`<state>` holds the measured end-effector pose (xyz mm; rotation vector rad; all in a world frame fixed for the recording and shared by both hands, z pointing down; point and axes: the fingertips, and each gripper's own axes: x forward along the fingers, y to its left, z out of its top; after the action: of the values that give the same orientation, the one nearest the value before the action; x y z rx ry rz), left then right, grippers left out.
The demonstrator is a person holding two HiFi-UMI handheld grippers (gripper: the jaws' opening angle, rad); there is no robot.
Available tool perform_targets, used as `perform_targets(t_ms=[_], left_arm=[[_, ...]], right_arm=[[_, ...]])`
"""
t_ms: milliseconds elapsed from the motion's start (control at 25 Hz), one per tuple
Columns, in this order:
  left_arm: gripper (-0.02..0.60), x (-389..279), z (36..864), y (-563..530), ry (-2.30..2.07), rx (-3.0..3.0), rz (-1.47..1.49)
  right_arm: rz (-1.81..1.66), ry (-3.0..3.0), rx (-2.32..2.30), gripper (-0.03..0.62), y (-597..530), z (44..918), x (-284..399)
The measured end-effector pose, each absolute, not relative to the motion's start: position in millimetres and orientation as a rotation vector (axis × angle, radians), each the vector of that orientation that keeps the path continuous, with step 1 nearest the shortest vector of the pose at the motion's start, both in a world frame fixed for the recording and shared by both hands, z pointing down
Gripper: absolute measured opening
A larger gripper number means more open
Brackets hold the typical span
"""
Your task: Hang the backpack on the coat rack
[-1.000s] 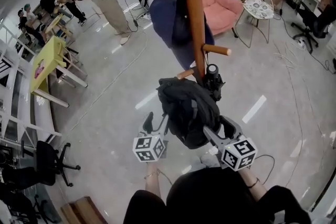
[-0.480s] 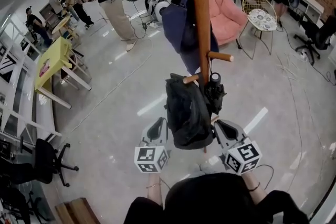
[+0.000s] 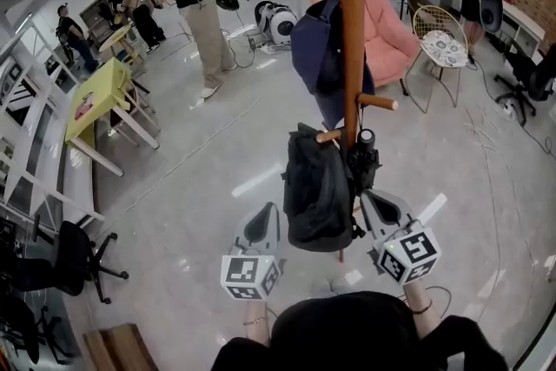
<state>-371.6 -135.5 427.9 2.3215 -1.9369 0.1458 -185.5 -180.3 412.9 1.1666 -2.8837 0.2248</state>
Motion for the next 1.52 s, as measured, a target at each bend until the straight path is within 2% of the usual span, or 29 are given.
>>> perform_targets(t_ms=[440,1520], left_arm=[[0.015,-380,407,-125,-1.984,2.347,0.117],[0.014,-384,413,-130,-2.005,2.323,0.123]], right_arm=[[0.179,-2.925,1.186,0.012,-188,393,-177],[0.209,-2.897,1.247,0.012,-207,406,-163]])
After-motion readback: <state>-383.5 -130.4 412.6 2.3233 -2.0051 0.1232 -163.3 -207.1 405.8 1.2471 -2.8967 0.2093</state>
